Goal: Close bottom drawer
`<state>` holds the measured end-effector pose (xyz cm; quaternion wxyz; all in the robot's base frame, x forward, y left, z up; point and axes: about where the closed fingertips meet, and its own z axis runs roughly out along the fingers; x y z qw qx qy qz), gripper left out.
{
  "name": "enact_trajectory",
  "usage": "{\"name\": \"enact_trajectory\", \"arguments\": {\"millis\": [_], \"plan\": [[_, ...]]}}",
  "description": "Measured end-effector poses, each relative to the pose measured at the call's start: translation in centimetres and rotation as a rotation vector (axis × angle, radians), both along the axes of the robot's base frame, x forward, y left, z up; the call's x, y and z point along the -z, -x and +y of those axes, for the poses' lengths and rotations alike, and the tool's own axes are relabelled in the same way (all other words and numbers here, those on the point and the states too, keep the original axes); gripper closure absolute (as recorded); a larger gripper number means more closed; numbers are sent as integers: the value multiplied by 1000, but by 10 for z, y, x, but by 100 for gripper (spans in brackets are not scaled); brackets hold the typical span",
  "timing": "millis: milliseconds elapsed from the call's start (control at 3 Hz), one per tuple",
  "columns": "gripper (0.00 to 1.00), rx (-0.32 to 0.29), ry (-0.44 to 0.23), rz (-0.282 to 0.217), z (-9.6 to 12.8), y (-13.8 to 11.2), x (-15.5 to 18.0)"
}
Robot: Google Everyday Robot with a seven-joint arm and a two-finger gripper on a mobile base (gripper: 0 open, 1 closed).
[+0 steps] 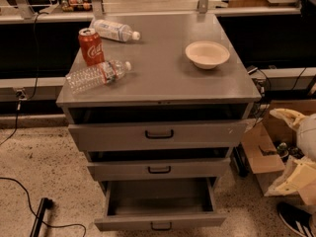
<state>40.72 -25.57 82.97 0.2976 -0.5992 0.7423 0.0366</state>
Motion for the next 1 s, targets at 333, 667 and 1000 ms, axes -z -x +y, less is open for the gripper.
{"name": "enact_trajectory", "arguments": {"millis": [333, 667, 1000], "plan": [[0, -1, 53, 65, -1, -4, 22], [0, -9, 16, 122, 5, 3, 80], [0, 30, -128, 34, 2, 4, 132]]}}
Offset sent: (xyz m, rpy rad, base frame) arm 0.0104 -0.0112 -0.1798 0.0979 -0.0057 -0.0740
